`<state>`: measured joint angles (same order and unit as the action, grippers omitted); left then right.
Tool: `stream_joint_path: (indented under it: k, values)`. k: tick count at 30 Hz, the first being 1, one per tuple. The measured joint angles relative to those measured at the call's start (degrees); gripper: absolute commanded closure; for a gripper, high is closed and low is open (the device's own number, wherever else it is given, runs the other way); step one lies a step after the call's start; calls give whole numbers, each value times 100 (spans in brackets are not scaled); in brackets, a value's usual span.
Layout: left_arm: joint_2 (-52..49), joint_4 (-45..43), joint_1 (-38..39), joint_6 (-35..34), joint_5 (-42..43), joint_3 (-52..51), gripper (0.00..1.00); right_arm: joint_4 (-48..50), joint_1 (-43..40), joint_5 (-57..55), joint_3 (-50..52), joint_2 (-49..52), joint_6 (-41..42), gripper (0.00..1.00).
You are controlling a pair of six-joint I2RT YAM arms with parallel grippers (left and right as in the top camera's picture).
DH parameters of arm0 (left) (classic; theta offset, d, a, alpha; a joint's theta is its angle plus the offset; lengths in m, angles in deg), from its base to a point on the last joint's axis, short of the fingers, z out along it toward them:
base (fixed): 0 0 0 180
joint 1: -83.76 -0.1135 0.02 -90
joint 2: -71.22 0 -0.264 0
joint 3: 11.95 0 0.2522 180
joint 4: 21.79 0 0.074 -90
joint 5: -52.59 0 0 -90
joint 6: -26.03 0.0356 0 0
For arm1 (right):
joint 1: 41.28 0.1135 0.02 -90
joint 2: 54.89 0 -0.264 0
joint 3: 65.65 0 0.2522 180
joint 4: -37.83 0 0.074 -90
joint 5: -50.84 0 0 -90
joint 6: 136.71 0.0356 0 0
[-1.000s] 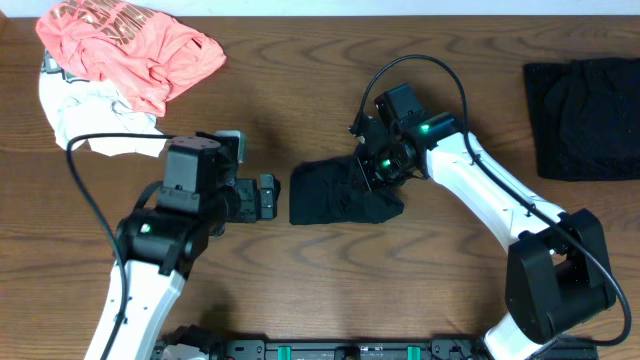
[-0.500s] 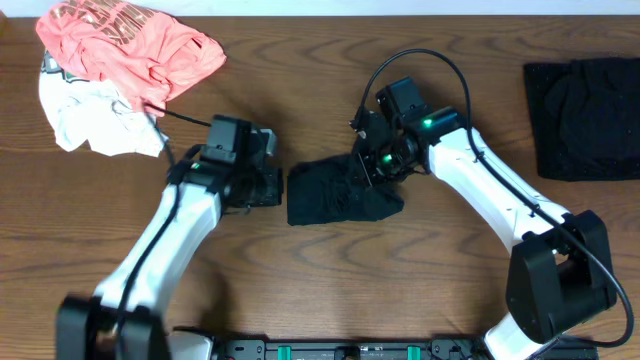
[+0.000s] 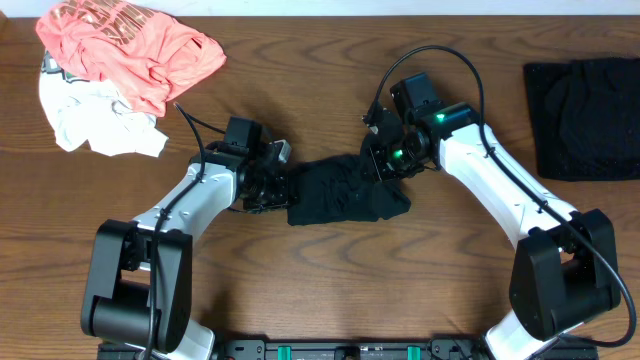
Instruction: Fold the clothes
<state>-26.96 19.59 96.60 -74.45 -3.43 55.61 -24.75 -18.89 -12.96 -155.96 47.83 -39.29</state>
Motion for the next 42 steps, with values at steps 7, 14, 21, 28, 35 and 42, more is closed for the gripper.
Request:
stream_joint_path:
  k: [7, 14, 21, 28, 35, 42]
  values:
    - [0, -264, 0, -2, 11, -227, 94, -11, 0, 42, -2, 0, -2, 99]
    - [-2, -514, 0, -4, -190, -479, 94, -136, 0, 118, -83, -2, -20, 99]
    - [-2, -1075, 0, -173, -256, -824, 94, -304, 55, 125, -520, -2, -24, 99]
    - [24, -1338, -26, -328, -149, -968, 94, -144, 629, 118, -702, -4, -20, 99]
    - [24, -1355, -33, -402, -133, -977, 94, 70, 1241, -195, -702, -4, 214, 98]
    - [24, -1360, -33, -442, -133, -979, 94, 205, 1631, -570, -704, -4, 516, 63]
